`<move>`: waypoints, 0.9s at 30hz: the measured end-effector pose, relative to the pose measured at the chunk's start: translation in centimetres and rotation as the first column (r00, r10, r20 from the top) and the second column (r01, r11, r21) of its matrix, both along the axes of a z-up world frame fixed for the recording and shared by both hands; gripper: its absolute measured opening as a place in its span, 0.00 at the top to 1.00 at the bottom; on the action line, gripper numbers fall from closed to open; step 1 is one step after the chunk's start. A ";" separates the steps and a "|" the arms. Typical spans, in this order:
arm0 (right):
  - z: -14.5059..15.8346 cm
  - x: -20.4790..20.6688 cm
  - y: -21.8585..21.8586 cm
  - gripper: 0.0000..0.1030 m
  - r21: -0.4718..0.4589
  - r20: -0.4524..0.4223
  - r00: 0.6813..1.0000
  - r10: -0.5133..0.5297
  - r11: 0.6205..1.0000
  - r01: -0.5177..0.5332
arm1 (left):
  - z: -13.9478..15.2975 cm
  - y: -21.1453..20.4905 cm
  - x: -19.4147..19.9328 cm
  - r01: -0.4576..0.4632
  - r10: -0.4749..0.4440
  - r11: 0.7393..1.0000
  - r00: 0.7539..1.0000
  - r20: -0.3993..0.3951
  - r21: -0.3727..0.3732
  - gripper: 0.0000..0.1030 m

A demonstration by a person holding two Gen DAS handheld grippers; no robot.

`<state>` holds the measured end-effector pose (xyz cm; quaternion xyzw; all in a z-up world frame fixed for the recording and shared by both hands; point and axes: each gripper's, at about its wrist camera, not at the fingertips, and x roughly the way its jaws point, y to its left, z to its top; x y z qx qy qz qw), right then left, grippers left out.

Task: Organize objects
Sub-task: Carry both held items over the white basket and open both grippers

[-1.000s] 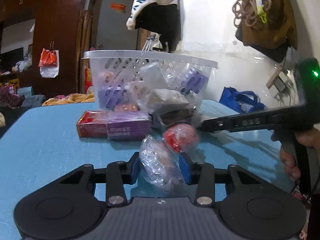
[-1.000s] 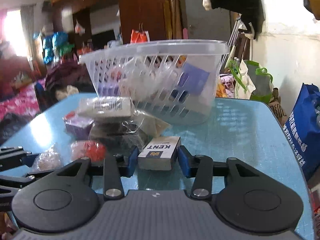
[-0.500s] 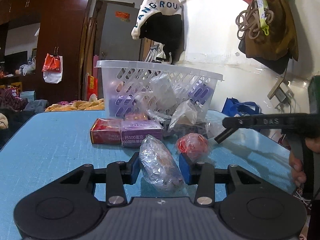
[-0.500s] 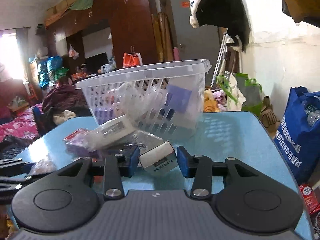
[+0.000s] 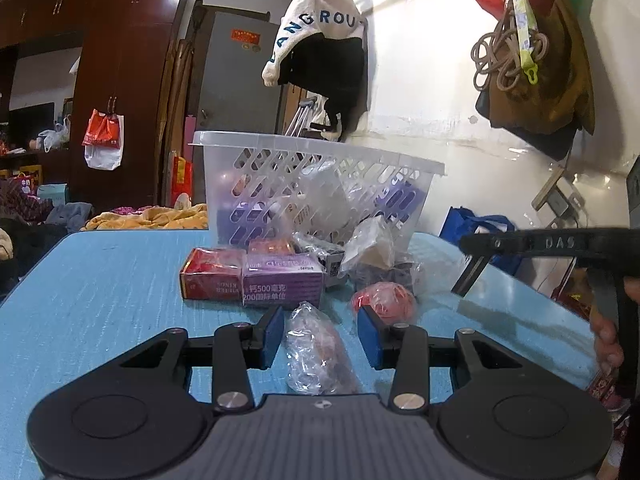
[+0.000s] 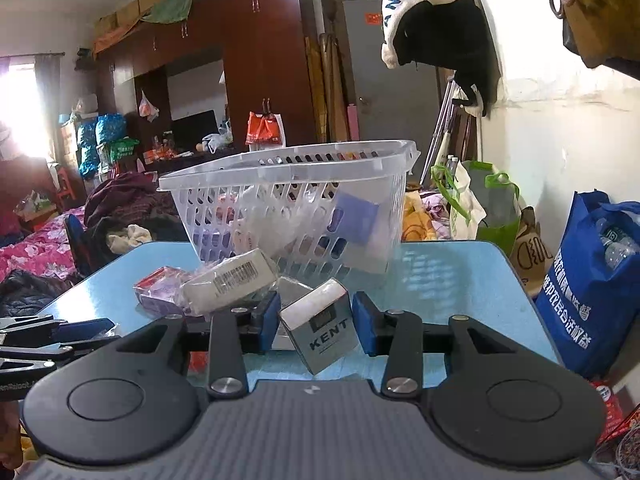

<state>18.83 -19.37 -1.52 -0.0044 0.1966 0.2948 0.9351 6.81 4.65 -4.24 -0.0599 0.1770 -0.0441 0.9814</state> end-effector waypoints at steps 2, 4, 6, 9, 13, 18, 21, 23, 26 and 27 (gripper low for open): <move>0.0 0.0 0.0 0.58 -0.004 0.001 1.000 0.001 1.000 -0.001 | -0.1 -0.1 0.1 0.002 -0.002 1.000 1.000 -0.015 0.013 0.58; 0.0 0.0 0.0 0.58 -0.005 -0.001 1.000 0.005 1.000 -0.005 | -0.3 -0.4 0.4 0.011 -0.009 1.000 0.999 -0.047 0.028 0.58; -0.1 0.0 0.0 0.58 -0.007 0.000 1.000 0.003 1.000 -0.003 | -0.6 -0.7 0.5 0.022 -0.021 0.999 0.998 -0.053 0.029 0.62; 0.0 -0.1 -0.1 0.58 -0.003 0.001 1.000 0.003 1.000 -0.003 | -0.6 -1.6 0.2 0.008 -0.004 0.996 0.999 -0.040 0.091 0.62; 0.7 -0.5 -0.4 0.58 0.009 0.014 1.000 0.007 1.000 -0.007 | -0.1 -1.6 -0.5 0.011 -0.010 0.996 1.000 -0.009 0.090 0.63; 3.9 -0.5 0.3 0.58 0.001 0.059 0.998 0.011 1.000 -0.011 | 3.5 -0.2 0.2 0.005 -0.007 0.999 0.998 0.058 0.036 0.62; 7.3 0.4 1.8 0.58 -0.009 0.100 0.995 0.011 1.000 -0.010 | 7.4 1.1 2.6 0.007 -0.007 1.000 0.995 0.100 0.001 0.62; 9.5 1.5 3.2 0.58 -0.019 0.130 0.992 0.002 1.000 0.000 | 10.0 2.0 4.9 -0.004 0.006 1.000 0.993 0.119 -0.012 0.62; 12.1 3.8 5.5 0.58 -0.016 0.151 0.988 0.018 1.000 -0.016 | 13.2 3.2 9.0 -0.029 0.035 0.998 0.992 0.118 -0.054 0.62; 12.6 4.8 6.5 0.58 -0.025 0.166 0.986 0.019 1.000 -0.015 | 14.0 3.5 10.6 -0.035 0.042 0.997 0.993 0.107 -0.066 0.62</move>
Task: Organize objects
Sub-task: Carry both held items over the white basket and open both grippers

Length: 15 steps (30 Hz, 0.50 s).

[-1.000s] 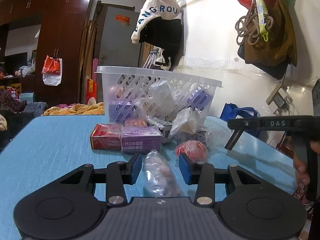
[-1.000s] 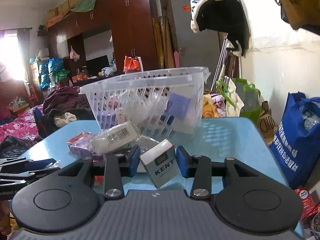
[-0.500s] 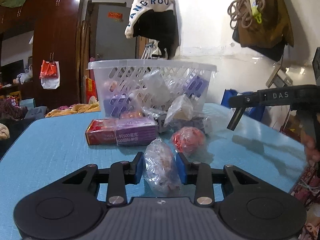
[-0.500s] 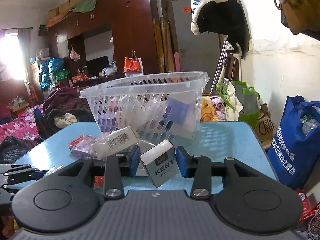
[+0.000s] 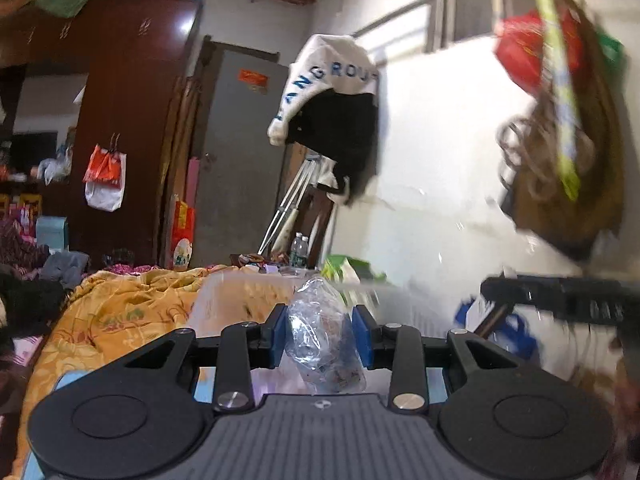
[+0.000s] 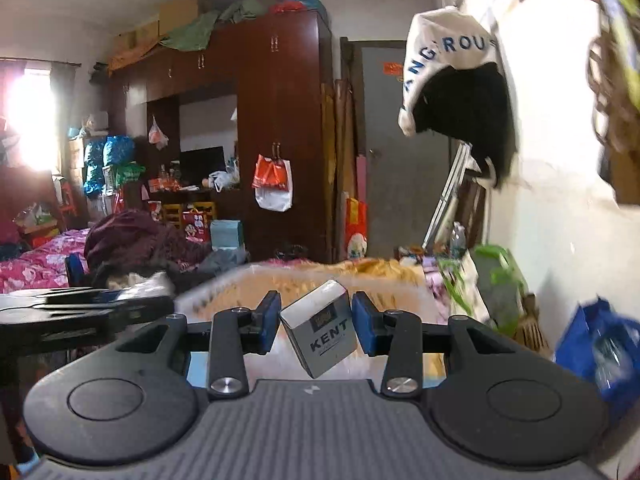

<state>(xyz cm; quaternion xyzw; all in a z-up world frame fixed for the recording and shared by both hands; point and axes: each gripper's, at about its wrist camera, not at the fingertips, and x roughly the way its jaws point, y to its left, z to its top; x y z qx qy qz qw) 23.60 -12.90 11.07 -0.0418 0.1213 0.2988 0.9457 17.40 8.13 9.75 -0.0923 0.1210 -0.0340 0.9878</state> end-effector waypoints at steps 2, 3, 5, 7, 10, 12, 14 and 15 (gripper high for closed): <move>0.1 1.7 1.6 0.58 -0.031 0.016 1.000 -0.010 0.999 0.011 | 0.7 0.4 2.9 -0.016 0.015 1.000 0.999 -0.034 -0.016 0.62; -0.3 2.5 2.4 0.58 -0.065 0.019 1.000 -0.012 0.998 0.013 | 0.7 0.6 4.2 -0.033 0.031 0.999 0.998 -0.055 -0.024 0.62; -1.3 3.9 3.7 0.58 -0.113 0.030 0.999 -0.019 0.993 0.022 | 0.2 0.8 7.0 -0.063 0.058 0.997 0.991 -0.121 -0.042 0.62; -2.3 4.5 3.9 0.57 -0.119 0.039 0.999 -0.021 0.993 0.025 | -0.6 0.9 8.4 -0.050 0.041 0.997 0.988 -0.151 -0.053 0.59; -3.3 4.5 3.5 0.14 -0.113 0.016 1.000 -0.008 0.994 0.010 | -1.6 0.9 8.8 -0.045 0.040 0.998 0.987 -0.156 -0.033 0.26; -3.4 2.7 2.1 0.09 -0.063 0.031 0.999 -0.014 0.998 0.016 | -1.6 0.9 7.3 -0.050 0.048 0.999 0.991 -0.126 -0.007 0.26; -3.8 0.4 0.2 0.00 -0.006 0.026 1.000 0.015 1.000 -0.015 | -1.2 0.7 4.3 -0.062 0.063 0.998 0.995 -0.071 0.019 0.25; -4.4 -1.0 -0.7 0.00 0.029 0.016 0.999 0.043 0.999 -0.043 | -1.3 0.7 2.3 -0.065 0.066 0.998 0.997 -0.044 0.024 0.20</move>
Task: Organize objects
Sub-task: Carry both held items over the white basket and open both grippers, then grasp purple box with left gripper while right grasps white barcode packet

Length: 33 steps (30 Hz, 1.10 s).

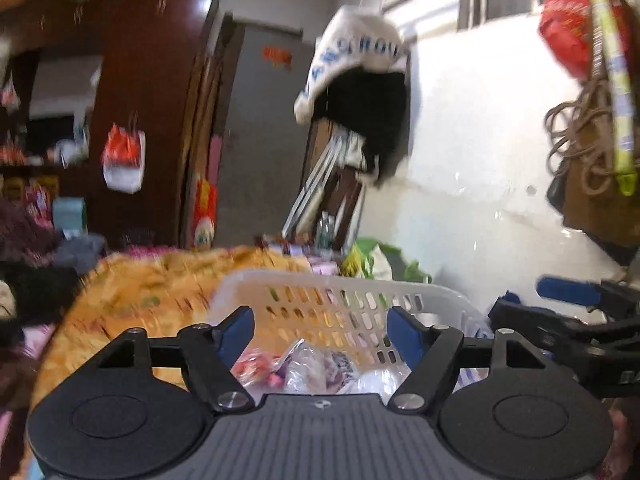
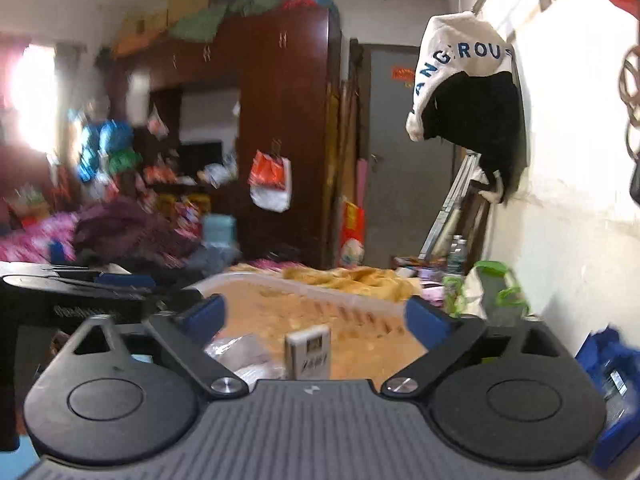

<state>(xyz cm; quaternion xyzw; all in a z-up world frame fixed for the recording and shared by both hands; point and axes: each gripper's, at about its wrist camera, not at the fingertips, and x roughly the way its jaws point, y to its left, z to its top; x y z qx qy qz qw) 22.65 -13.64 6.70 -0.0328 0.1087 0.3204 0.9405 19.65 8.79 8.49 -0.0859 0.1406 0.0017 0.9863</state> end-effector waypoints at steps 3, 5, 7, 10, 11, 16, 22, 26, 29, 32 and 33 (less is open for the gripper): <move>-3.0 -2.8 -1.1 0.00 -0.034 -0.038 0.998 0.044 0.998 -0.045 | -1.5 -0.2 -5.0 0.007 -0.007 1.000 0.999 0.033 0.005 0.05; -5.2 -3.6 -0.8 0.00 -0.068 -0.060 0.997 0.047 0.996 -0.051 | -3.4 -0.3 -6.5 0.018 -0.018 1.000 1.000 -0.015 0.018 0.04; -6.8 -3.7 -0.1 0.00 -0.097 -0.093 0.993 0.079 0.991 -0.088 | -5.6 -0.2 -7.4 0.043 -0.042 0.999 0.998 -0.037 0.015 0.04; -8.2 -3.1 1.3 0.00 -0.129 -0.140 0.983 0.116 0.982 -0.134 | -7.9 0.7 -7.2 0.052 -0.055 0.998 0.993 -0.102 -0.033 0.04; -8.7 -2.9 2.0 0.00 -0.146 -0.159 0.979 0.129 0.977 -0.153 | -8.4 1.1 -6.9 0.046 -0.052 0.998 0.992 -0.118 -0.048 0.04; -9.3 -2.1 3.0 0.00 -0.157 -0.193 0.971 0.138 0.973 -0.169 | -9.3 1.3 -6.5 0.043 -0.049 0.998 0.988 -0.146 -0.044 0.05; -9.7 -2.3 2.8 0.20 -0.165 -0.195 0.973 0.126 0.973 -0.159 | -10.3 0.6 -6.2 0.062 -0.066 0.998 0.980 -0.187 -0.025 0.05; -9.2 -3.0 0.3 0.37 -0.073 -0.149 0.984 0.102 0.991 -0.114 | -10.5 0.1 -5.9 0.064 -0.069 0.997 0.978 -0.198 -0.031 0.05; -8.9 -3.0 -2.4 0.37 0.037 -0.156 0.983 0.098 0.995 -0.093 | -10.4 -1.0 -5.7 0.083 -0.085 0.996 0.976 -0.200 -0.016 0.05; -8.8 -3.1 -3.9 0.37 0.055 -0.145 0.987 0.068 0.997 -0.060 | -10.4 -2.1 -5.0 0.086 -0.083 0.996 0.974 -0.212 0.006 0.05; -8.9 -3.0 -4.3 0.37 0.070 -0.153 0.985 0.074 0.996 -0.064 | -10.4 -2.5 -4.7 0.085 -0.081 0.996 0.972 -0.220 0.010 0.05</move>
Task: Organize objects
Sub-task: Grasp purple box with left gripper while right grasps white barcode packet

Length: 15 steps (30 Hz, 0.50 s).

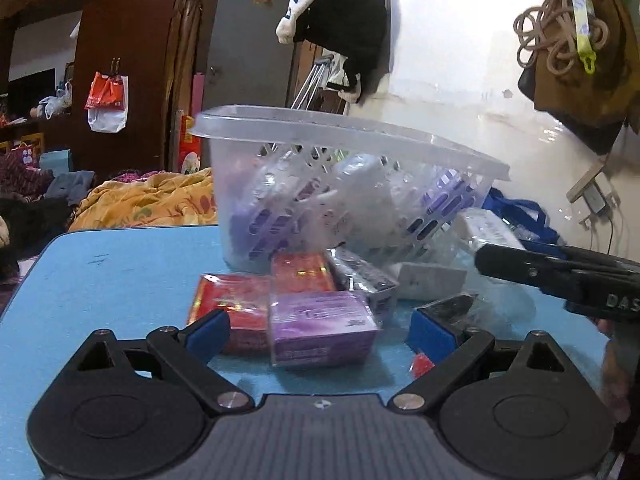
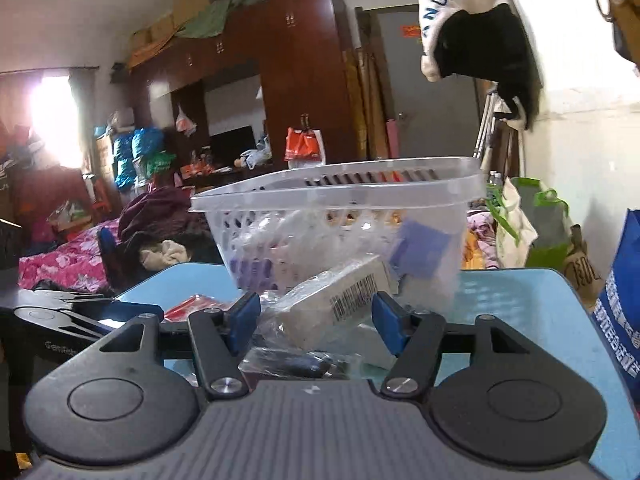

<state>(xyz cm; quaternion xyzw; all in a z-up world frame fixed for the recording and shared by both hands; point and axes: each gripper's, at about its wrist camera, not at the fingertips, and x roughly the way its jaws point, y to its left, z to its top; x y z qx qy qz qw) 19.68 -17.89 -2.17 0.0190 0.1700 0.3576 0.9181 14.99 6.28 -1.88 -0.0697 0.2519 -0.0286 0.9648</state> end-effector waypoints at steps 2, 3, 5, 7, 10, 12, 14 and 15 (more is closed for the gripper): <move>0.1 0.0 -0.5 0.37 0.021 -0.002 1.000 0.002 1.000 -0.002 | -0.1 -0.7 0.7 -0.004 0.004 1.000 1.000 -0.016 0.016 0.05; 0.2 -0.1 -0.7 0.37 0.027 0.003 1.000 -0.001 1.000 0.001 | 0.0 -1.1 0.9 -0.012 0.013 0.999 1.000 -0.019 0.034 0.05; 0.2 -0.3 -0.6 0.37 0.032 0.016 1.000 -0.006 0.999 0.005 | 0.0 -1.7 1.2 -0.031 0.032 0.997 0.999 -0.025 0.065 0.05; 0.2 -0.5 -0.4 0.37 0.026 0.034 0.999 -0.015 1.000 0.014 | 0.0 -2.0 1.4 -0.026 0.028 0.996 0.999 -0.031 0.083 0.05; 0.3 -0.7 0.4 0.37 -0.006 0.060 0.998 -0.022 1.000 0.023 | 0.0 -2.4 1.3 -0.026 0.030 0.994 0.999 -0.032 0.110 0.09; 0.3 -1.0 0.8 0.37 -0.023 0.077 0.997 -0.026 0.999 0.027 | 0.1 -2.6 1.1 -0.034 0.038 0.990 0.999 -0.028 0.137 0.30; 0.3 -1.1 1.0 0.37 -0.030 0.085 0.996 -0.027 0.999 0.029 | 0.1 -2.6 0.8 -0.025 0.028 0.991 0.999 -0.020 0.134 0.36; 0.3 -1.1 1.0 0.37 -0.031 0.089 0.996 -0.029 0.999 0.032 | 0.2 -2.6 0.7 -0.011 0.013 0.992 1.000 -0.015 0.126 0.37</move>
